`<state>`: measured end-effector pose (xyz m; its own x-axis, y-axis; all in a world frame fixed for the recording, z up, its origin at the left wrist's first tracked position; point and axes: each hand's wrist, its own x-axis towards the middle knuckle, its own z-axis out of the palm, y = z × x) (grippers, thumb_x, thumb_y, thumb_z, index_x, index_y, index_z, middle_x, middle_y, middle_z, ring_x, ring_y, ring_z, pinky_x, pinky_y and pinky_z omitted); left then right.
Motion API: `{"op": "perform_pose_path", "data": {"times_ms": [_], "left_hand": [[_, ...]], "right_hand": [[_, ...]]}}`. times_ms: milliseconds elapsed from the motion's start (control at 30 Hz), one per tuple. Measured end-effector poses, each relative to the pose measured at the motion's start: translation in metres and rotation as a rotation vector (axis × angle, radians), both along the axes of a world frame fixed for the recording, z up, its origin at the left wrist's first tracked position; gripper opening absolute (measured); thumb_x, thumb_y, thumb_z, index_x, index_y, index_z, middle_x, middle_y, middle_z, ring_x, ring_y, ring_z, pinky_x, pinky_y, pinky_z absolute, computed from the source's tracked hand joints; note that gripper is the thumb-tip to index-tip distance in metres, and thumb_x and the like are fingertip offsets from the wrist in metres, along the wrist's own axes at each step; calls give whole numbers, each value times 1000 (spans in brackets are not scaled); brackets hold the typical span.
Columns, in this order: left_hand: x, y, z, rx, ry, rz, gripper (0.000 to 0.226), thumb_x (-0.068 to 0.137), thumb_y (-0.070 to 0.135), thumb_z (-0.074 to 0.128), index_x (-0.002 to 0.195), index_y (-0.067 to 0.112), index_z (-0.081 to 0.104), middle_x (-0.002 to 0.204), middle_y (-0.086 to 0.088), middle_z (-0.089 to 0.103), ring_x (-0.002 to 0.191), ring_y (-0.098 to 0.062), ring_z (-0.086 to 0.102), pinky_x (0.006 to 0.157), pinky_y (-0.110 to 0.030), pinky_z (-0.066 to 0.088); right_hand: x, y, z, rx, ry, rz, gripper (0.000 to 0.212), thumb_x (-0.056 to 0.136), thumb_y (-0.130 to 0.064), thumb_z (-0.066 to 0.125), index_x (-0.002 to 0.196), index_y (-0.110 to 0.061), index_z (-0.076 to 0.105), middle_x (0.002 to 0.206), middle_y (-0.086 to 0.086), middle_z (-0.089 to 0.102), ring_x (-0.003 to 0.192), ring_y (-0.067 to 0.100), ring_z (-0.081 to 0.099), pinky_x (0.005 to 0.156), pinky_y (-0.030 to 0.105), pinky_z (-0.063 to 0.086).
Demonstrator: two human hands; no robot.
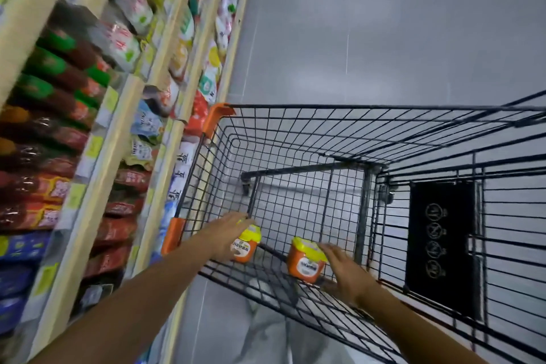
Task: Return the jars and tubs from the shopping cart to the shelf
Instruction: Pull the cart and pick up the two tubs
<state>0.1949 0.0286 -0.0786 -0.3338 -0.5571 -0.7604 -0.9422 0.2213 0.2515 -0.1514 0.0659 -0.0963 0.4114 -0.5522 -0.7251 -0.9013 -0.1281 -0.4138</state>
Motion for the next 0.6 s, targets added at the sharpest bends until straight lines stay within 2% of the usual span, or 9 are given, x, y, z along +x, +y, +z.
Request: {"op": "perform_pose_path", "data": {"times_ms": [100,233,400,467,600], "left_hand": [[-8,-7,-26,25,-57,-106,101,83,28,80,159,31,13,166,-6,13,153,-32,15,118,-53,31],[-6,-1,-60,0,-121,-167,111,80,10,81,159,30,6,166,-6,9,153,-32,13,118,-50,33],[-4,-6,-73,34,-78,-180,114,77,8,84,158,32,8,166,-4,5,154,-31,9,115,-50,38],[1,-8,-75,20,-38,-176,117,73,13,88,154,35,7,165,-1,3,153,-31,12,109,-51,45],[12,-3,-77,-52,49,-172,106,77,19,82,143,38,1,161,-4,6,149,-29,18,95,-47,55]], "right_hand": [[3,1,-31,36,-10,16,105,89,-47,69,162,-25,-4,169,6,1,154,29,18,121,44,32],[7,10,-67,21,-36,35,118,86,-41,73,153,-36,-23,169,4,-5,151,29,24,116,44,40],[12,17,-94,-27,-88,-30,118,78,-47,78,153,-38,-13,168,2,2,153,27,18,119,44,35],[11,19,-97,-41,-108,-54,119,77,-49,78,157,-34,-9,168,2,5,153,25,19,119,42,36],[12,23,-99,-134,-162,-55,113,73,-50,74,153,-31,-2,163,7,21,147,27,31,115,38,40]]}}
